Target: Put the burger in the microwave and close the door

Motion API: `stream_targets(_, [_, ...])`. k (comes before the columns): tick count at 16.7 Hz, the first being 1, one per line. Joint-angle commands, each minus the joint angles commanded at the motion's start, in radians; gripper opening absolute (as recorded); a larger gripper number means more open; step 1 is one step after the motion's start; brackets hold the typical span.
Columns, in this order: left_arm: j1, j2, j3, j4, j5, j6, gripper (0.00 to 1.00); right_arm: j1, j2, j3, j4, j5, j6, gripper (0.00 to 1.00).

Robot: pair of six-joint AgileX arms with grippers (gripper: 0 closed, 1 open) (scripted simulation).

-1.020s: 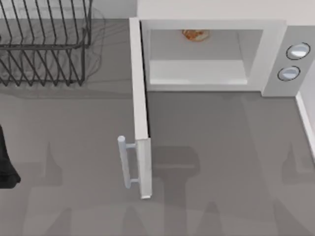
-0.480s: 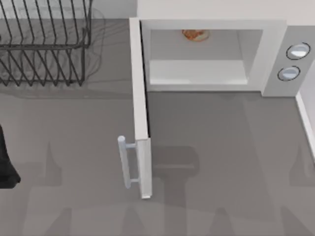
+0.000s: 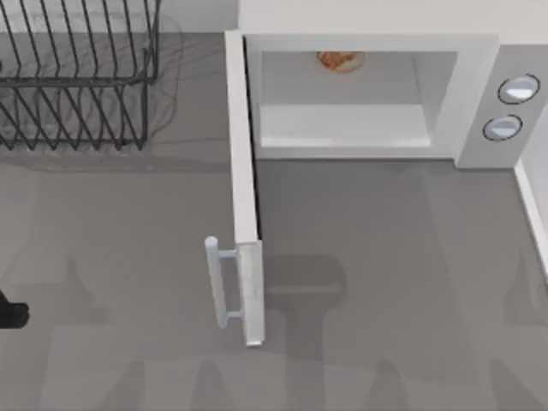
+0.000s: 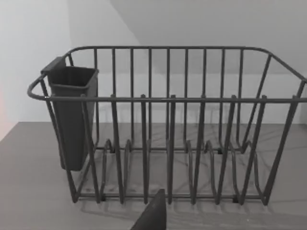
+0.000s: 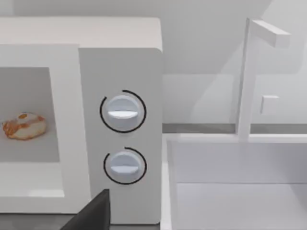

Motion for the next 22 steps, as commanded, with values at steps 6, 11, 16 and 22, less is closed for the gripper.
stream_targets(6, [0.000, 0.000, 0.000, 0.000, 0.000, 0.000, 0.02, 0.000, 0.000, 0.000, 0.000, 0.000, 0.000, 1.00])
stream_targets(11, [0.000, 0.000, 0.000, 0.000, 0.000, 0.000, 0.00, 0.000, 0.000, 0.000, 0.000, 0.000, 0.000, 1.00])
stream_targets(16, [0.002, 0.000, 0.000, 0.000, 0.003, 0.000, 0.00, 0.000, 0.000, 0.000, 0.000, 0.000, 0.000, 1.00])
stream_targets(22, [0.182, 0.004, -0.012, 0.017, 0.182, 0.000, 0.00, 0.000, 0.000, 0.000, 0.000, 0.000, 0.000, 1.00])
